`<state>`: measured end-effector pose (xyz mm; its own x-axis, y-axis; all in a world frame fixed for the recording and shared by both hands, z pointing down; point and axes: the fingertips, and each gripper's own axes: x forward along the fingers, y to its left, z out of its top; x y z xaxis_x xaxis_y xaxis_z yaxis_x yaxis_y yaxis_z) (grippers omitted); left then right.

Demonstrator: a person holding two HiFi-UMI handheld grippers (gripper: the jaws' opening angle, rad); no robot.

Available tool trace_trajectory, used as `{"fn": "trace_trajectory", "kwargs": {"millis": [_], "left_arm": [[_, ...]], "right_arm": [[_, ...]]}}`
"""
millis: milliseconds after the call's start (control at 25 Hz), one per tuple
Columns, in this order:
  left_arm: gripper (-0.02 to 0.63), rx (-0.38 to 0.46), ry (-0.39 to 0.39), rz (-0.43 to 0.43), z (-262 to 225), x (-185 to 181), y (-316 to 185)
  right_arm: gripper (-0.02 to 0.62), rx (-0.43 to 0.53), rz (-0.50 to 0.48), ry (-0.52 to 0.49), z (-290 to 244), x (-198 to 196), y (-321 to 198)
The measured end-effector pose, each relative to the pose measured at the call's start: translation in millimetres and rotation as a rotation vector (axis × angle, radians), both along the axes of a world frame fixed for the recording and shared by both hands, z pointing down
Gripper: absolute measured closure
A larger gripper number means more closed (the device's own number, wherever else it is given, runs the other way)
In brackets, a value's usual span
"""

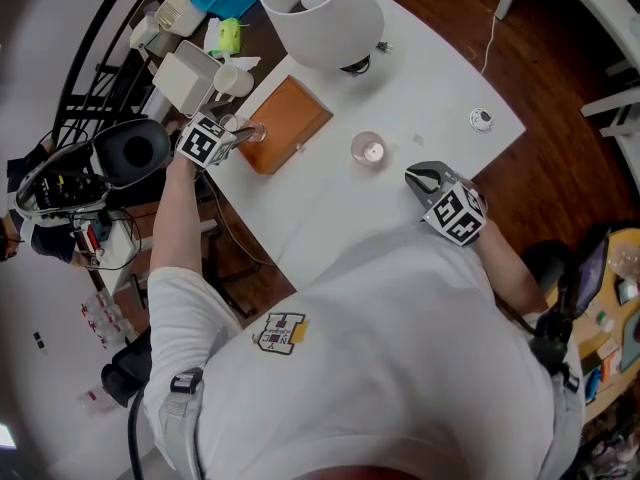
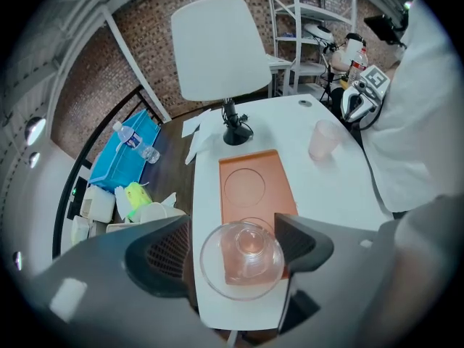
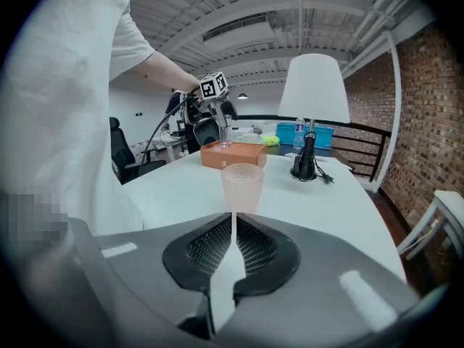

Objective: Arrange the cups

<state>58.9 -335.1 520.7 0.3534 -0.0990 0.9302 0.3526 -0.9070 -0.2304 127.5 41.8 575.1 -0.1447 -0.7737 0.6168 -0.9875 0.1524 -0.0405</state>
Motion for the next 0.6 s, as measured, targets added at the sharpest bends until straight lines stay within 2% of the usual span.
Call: {"fn": "trace_trajectory", "kwargs": {"millis": [600], "left_arm": [[0.239,-0.008,0.017,0.008,-10.2,-2.4,5.1]], "right_arm": [[0.577,0.012,-0.004,-0.003,-0.2,0.8,-0.5]]}}
